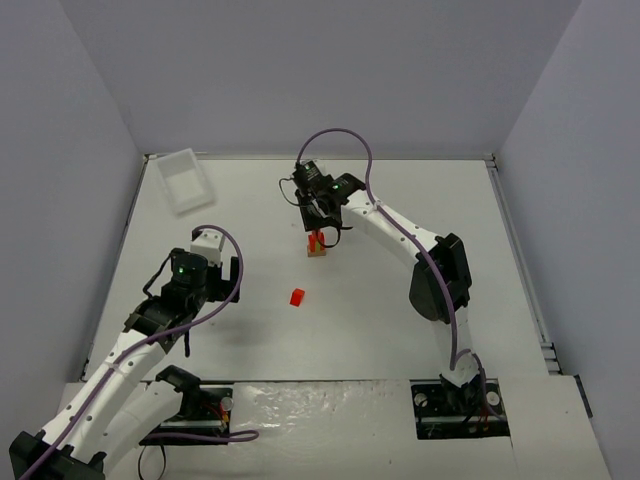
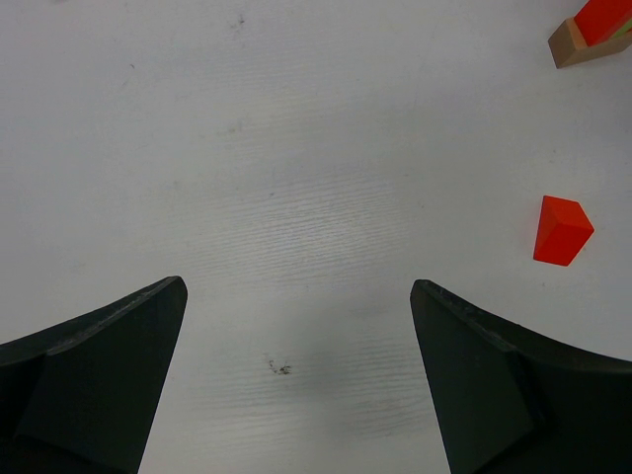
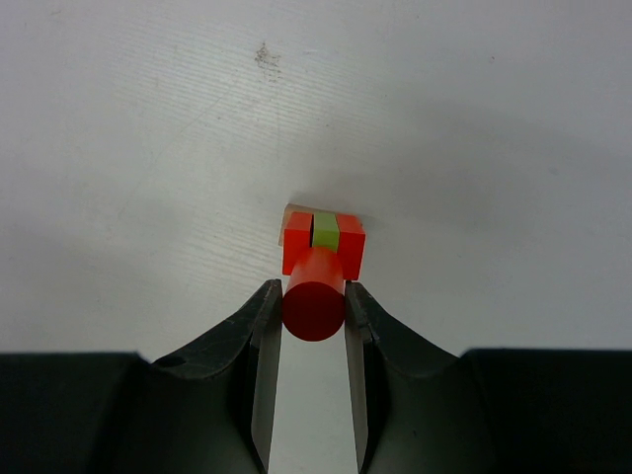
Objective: Build the wood block tower
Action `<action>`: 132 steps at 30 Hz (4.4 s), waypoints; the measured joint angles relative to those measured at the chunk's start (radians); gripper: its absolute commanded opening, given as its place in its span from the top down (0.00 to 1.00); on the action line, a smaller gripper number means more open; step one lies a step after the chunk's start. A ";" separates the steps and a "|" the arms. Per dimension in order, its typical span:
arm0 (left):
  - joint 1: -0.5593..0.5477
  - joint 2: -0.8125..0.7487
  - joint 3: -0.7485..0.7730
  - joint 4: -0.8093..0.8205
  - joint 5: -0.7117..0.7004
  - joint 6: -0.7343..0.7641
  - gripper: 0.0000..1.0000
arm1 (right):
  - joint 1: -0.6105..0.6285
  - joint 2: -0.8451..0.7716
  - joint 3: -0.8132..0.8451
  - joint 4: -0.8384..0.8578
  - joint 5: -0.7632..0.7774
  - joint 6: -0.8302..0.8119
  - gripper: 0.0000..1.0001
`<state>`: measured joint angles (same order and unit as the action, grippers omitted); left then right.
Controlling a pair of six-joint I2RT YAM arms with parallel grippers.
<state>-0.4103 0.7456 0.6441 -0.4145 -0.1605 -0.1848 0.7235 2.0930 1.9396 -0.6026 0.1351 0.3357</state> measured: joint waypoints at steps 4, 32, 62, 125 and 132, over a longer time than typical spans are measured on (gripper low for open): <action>0.000 0.001 0.000 0.000 0.001 0.000 0.04 | -0.005 0.000 -0.018 0.006 -0.005 0.002 1.00; 0.000 0.005 0.000 0.000 0.007 0.001 0.04 | -0.010 0.000 -0.031 0.026 -0.011 0.007 1.00; 0.000 0.007 0.000 0.000 0.007 0.002 0.04 | -0.010 -0.007 -0.031 0.026 -0.011 0.007 1.00; 0.000 0.007 0.000 0.001 0.015 0.002 0.04 | -0.010 -0.007 -0.044 0.028 -0.009 0.030 0.54; -0.001 0.007 0.000 0.001 0.015 0.002 0.04 | -0.009 -0.024 -0.044 0.027 -0.002 0.029 0.51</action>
<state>-0.4109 0.7525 0.6441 -0.4135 -0.1459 -0.1825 0.7143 2.0690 1.8957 -0.5758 0.1327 0.3650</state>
